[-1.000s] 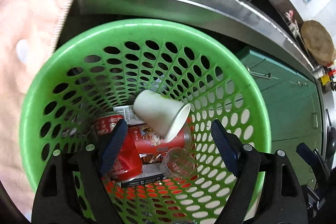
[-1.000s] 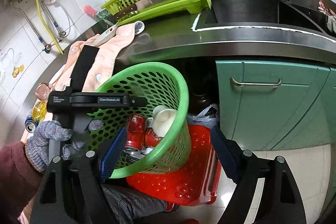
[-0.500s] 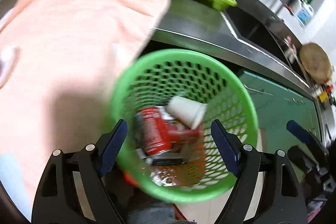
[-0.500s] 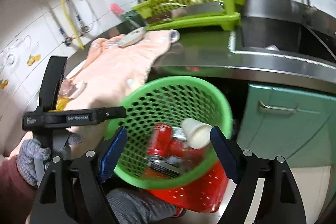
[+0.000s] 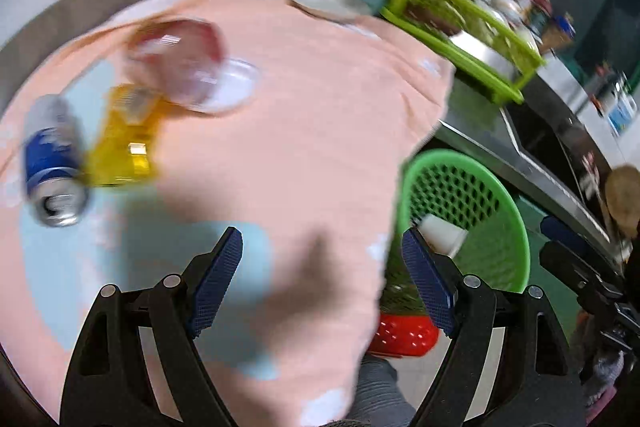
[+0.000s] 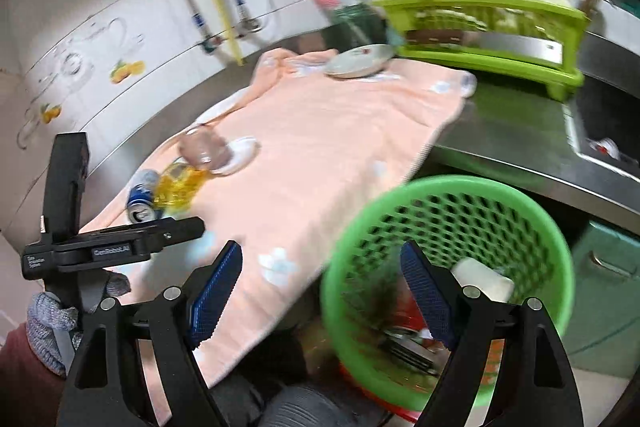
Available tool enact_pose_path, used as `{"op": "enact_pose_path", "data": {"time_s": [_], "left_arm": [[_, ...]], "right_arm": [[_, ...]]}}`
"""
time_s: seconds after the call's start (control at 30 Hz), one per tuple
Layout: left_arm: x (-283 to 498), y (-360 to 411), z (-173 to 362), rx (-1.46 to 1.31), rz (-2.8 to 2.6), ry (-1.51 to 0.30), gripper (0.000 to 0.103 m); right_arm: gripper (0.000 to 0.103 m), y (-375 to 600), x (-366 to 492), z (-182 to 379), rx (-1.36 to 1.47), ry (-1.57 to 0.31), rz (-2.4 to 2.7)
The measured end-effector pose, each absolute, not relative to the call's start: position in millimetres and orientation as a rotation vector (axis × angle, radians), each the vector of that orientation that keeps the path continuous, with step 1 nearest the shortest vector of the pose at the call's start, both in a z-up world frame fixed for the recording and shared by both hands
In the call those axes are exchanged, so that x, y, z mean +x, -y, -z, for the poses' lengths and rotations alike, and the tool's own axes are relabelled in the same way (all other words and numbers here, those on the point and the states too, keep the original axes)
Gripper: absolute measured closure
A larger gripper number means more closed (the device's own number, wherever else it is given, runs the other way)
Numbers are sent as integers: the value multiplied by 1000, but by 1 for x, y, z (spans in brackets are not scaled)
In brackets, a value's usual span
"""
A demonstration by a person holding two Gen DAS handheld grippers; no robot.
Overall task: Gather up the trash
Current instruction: 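Move the left gripper to the blue can while the right approaches the yellow snack bag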
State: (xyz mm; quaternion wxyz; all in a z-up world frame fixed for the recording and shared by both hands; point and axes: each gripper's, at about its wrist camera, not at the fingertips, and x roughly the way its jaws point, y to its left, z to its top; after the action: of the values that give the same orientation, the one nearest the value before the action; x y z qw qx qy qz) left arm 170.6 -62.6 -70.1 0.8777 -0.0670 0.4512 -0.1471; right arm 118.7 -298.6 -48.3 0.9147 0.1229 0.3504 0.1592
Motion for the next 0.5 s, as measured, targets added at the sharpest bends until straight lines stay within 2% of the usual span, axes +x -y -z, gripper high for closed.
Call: {"op": "enact_pose_path", "data": {"time_s": [0.5], "left_arm": [[146, -91, 40, -266, 44, -841, 22]], "right_arm": [[25, 165, 202, 45, 273, -836, -553]]}}
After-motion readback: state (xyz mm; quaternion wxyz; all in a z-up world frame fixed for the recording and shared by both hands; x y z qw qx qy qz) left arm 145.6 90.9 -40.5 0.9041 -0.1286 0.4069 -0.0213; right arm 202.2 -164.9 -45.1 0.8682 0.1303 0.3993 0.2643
